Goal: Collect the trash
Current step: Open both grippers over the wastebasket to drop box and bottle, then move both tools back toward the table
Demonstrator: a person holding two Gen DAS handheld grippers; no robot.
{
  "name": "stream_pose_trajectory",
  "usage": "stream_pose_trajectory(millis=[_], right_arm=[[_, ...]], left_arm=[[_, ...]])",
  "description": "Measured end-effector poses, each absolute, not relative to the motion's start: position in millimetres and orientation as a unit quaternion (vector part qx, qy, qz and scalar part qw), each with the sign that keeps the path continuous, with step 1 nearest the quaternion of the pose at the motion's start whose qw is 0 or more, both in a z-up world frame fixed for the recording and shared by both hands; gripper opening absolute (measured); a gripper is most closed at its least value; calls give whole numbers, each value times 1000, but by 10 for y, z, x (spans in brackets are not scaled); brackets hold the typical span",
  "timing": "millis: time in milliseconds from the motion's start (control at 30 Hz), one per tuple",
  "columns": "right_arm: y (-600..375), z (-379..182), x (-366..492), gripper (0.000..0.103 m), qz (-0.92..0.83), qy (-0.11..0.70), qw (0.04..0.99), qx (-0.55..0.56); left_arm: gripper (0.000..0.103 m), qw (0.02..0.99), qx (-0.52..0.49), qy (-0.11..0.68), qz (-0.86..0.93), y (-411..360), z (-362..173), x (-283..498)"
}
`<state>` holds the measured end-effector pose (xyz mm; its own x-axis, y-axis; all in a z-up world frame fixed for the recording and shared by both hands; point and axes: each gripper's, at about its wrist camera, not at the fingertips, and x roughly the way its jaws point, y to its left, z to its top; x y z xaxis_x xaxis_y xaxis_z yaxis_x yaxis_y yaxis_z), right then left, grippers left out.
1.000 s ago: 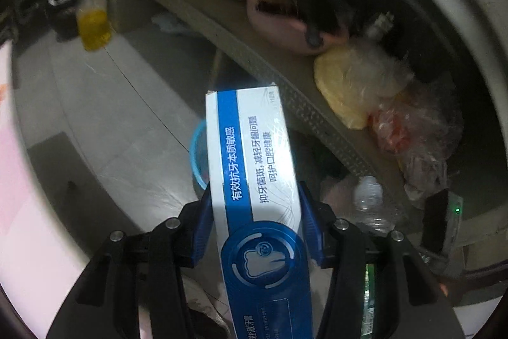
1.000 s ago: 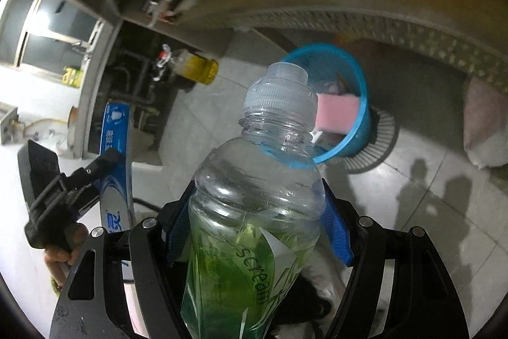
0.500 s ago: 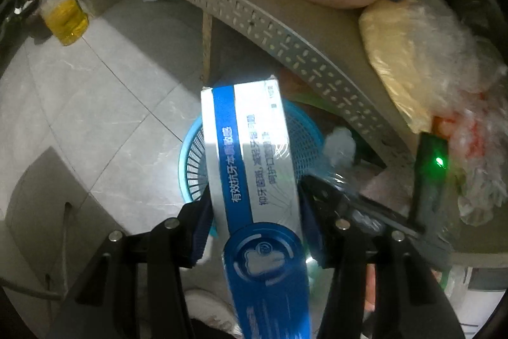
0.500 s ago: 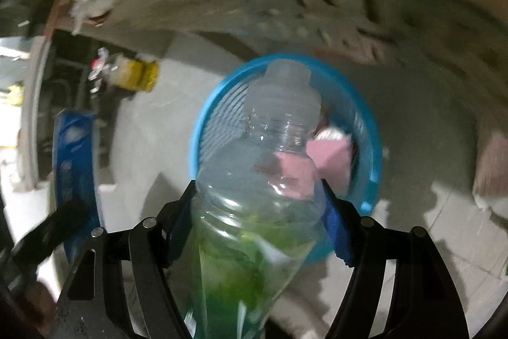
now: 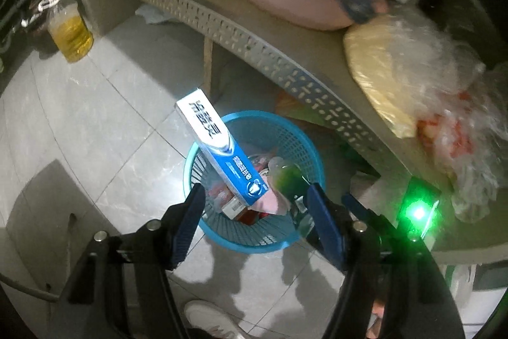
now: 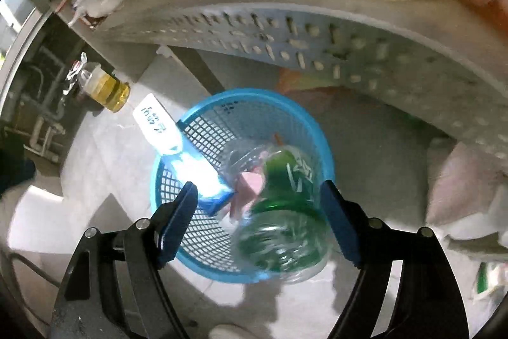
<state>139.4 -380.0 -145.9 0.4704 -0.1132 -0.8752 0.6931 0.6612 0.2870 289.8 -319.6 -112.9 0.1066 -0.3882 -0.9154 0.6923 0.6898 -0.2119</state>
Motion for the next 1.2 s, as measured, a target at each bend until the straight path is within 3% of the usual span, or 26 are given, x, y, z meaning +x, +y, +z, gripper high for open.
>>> stream_pose_trajectory(millis=[300, 633, 1200], right_arm=[[-3521, -1007, 1034, 76, -244, 415, 828, 286], [-3116, -509, 859, 78, -185, 382, 869, 255], [-2315, 309, 1108, 80, -27, 345, 917, 197]], left_arm=[[65, 772, 124, 493, -382, -2596, -486, 2501], [65, 841, 25, 424, -336, -1283, 92, 2075], [68, 914, -32, 368, -166, 1027, 230, 1608]])
